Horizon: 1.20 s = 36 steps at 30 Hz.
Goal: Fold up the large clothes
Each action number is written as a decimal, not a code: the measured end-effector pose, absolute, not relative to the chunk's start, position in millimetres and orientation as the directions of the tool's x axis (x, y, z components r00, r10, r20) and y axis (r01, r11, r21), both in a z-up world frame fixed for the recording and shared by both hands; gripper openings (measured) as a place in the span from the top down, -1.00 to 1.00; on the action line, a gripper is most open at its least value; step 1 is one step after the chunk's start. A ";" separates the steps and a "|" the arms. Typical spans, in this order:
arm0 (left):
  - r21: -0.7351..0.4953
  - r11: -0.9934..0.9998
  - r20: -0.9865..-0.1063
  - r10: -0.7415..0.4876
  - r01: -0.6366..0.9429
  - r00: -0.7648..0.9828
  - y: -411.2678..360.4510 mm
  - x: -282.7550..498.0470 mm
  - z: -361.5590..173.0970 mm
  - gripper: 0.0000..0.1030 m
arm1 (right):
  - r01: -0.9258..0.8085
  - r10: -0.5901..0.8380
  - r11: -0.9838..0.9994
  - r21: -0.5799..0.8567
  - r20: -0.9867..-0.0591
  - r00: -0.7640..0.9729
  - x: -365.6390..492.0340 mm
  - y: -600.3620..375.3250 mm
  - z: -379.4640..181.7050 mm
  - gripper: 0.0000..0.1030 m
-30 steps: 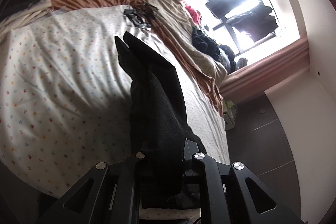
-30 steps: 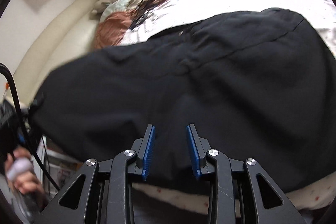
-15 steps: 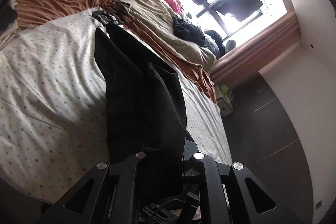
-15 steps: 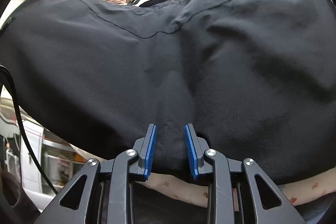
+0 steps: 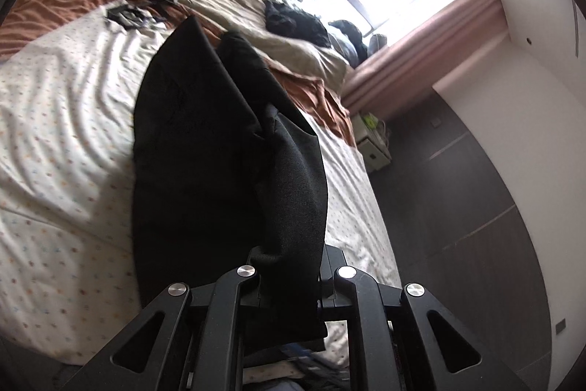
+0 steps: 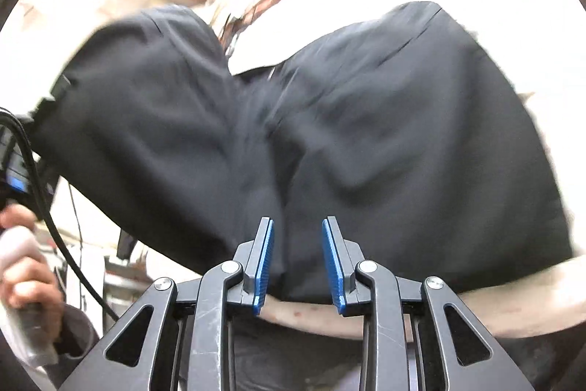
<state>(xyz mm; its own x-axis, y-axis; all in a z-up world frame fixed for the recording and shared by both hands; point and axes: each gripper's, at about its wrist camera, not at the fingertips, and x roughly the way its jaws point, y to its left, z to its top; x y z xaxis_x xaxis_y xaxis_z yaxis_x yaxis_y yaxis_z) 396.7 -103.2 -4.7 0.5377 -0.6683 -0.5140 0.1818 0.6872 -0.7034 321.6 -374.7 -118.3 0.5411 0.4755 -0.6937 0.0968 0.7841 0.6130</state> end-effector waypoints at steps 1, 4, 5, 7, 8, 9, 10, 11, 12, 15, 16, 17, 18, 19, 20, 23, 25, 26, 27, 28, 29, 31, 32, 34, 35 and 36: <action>-0.703 0.687 -0.519 -0.673 0.185 0.528 -110.4 398.0 -7.0 0.75 | 0.113 0.458 0.782 0.612 -0.689 0.562 315.7 -388.3 -112.8 0.44; -0.694 0.695 -0.551 -0.682 0.191 0.480 -140.6 404.0 -19.0 0.75 | 0.168 0.404 0.773 0.612 -0.679 0.613 298.7 -423.7 -101.6 0.44; -0.690 0.698 -0.561 -0.683 0.192 0.469 -147.8 405.4 -21.4 0.75 | 0.196 0.379 0.767 0.611 -0.678 0.630 290.8 -438.5 -100.1 0.44; -0.676 0.712 -0.591 -0.679 0.192 0.436 -170.5 409.7 -32.9 0.75 | 0.239 0.346 0.755 0.610 -0.681 0.646 279.6 -462.4 -100.1 0.44; -0.673 0.715 -0.600 -0.678 0.190 0.425 -177.1 411.8 -37.3 0.75 | 0.257 0.332 0.752 0.607 -0.685 0.649 273.1 -470.8 -101.7 0.44; -0.668 0.719 -0.615 -0.678 0.190 0.402 -190.1 412.8 -46.1 0.75 | 0.278 0.314 0.750 0.601 -0.692 0.650 266.1 -478.6 -103.6 0.44; -0.663 0.724 -0.629 -0.676 0.189 0.382 -200.1 412.9 -53.6 0.75 | 0.298 0.298 0.747 0.594 -0.701 0.648 260.0 -485.9 -106.1 0.44; -0.658 0.729 -0.640 -0.674 0.190 0.369 -206.3 412.8 -58.1 0.74 | 0.317 0.287 0.742 0.591 -0.707 0.647 255.1 -493.3 -108.9 0.44; -0.644 0.740 -0.662 -0.666 0.194 0.343 -217.6 412.1 -65.9 0.74 | 0.331 0.279 0.736 0.590 -0.711 0.646 251.7 -501.8 -108.8 0.44; -0.604 0.770 -0.722 -0.637 0.203 0.268 -241.5 410.2 -80.1 0.53 | 0.375 0.255 0.720 0.584 -0.725 0.640 242.6 -513.9 -115.7 0.44; -0.610 0.764 -0.722 -0.646 0.213 0.250 -245.5 409.4 -81.5 0.39 | 0.384 0.253 0.715 0.585 -0.728 0.638 239.8 -514.7 -118.6 0.44; -0.627 0.745 -0.707 -0.667 0.228 0.235 -247.8 406.9 -81.0 0.30 | 0.390 0.252 0.711 0.585 -0.730 0.636 240.4 -515.6 -120.5 0.44; -0.648 0.721 -0.686 -0.692 0.245 0.223 -247.7 405.2 -78.7 0.12 | 0.391 0.252 0.710 0.585 -0.730 0.635 241.3 -518.2 -120.1 0.44; -0.665 0.699 -0.665 -0.714 0.262 0.218 -245.3 404.1 -75.3 -0.04 | 0.392 0.252 0.709 0.587 -0.729 0.636 243.8 -520.6 -120.0 0.44; -0.671 0.687 -0.651 -0.726 0.277 0.222 -241.5 403.1 -70.2 -0.12 | 0.391 0.255 0.707 0.590 -0.727 0.637 246.0 -521.7 -120.2 0.42; -0.652 0.701 -0.644 -0.713 0.290 0.276 -221.5 401.3 -55.1 -0.51 | 0.373 0.265 0.709 0.598 -0.717 0.645 255.7 -517.4 -115.2 0.17; -0.644 0.712 -0.637 -0.701 0.279 0.320 -200.7 399.3 -48.2 -0.58 | 0.349 0.280 0.715 0.606 -0.705 0.652 259.8 -512.0 -112.5 -0.01; -0.639 0.723 -0.637 -0.689 0.263 0.347 -184.4 398.1 -45.7 -0.58 | 0.334 0.291 0.716 0.613 -0.697 0.655 264.3 -507.6 -110.6 -0.11; -0.634 0.731 -0.639 -0.678 0.250 0.364 -175.0 397.9 -43.7 -0.58 | 0.324 0.298 0.718 0.616 -0.693 0.657 264.0 -502.6 -109.3 -0.16; -0.629 0.743 -0.641 -0.663 0.230 0.387 -160.7 396.9 -42.6 -0.58 | 0.312 0.308 0.721 0.619 -0.689 0.656 268.0 -497.0 -107.9 -0.17; -0.626 0.751 -0.642 -0.650 0.211 0.408 -149.5 395.8 -40.7 -0.58 | 0.301 0.318 0.724 0.621 -0.687 0.654 271.5 -491.3 -107.0 -0.17; -0.625 0.761 -0.643 -0.628 0.173 0.439 -126.7 390.1 -42.4 -0.58 | 0.283 0.335 0.727 0.626 -0.683 0.649 276.2 -480.9 -105.7 -0.18; -0.627 0.764 -0.645 -0.618 0.151 0.450 -116.9 387.7 -41.1 -0.58 | 0.273 0.344 0.730 0.626 -0.682 0.645 279.5 -474.1 -105.0 -0.18; -0.631 0.768 -0.649 -0.601 0.110 0.467 -100.5 383.2 -44.4 -0.58 | 0.258 0.354 0.739 0.622 -0.685 0.637 282.5 -462.0 -104.1 -0.19; -0.635 0.768 -0.651 -0.590 0.084 0.478 -86.2 378.2 -46.1 -0.58 | 0.253 0.358 0.742 0.621 -0.686 0.633 284.4 -456.7 -103.9 -0.20; -0.638 0.767 -0.650 -0.583 0.067 0.488 -75.9 375.9 -46.0 -0.58 | 0.250 0.362 0.742 0.622 -0.686 0.631 286.0 -452.0 -104.2 -0.20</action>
<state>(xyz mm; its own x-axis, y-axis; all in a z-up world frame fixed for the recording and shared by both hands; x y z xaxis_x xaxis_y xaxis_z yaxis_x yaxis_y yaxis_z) 375.9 -75.9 -46.0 0.4876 -0.5827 -0.6502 0.0669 0.7674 -0.6376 286.0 -452.0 -104.2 0.6309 0.3623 -0.6860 0.2503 0.7419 0.6221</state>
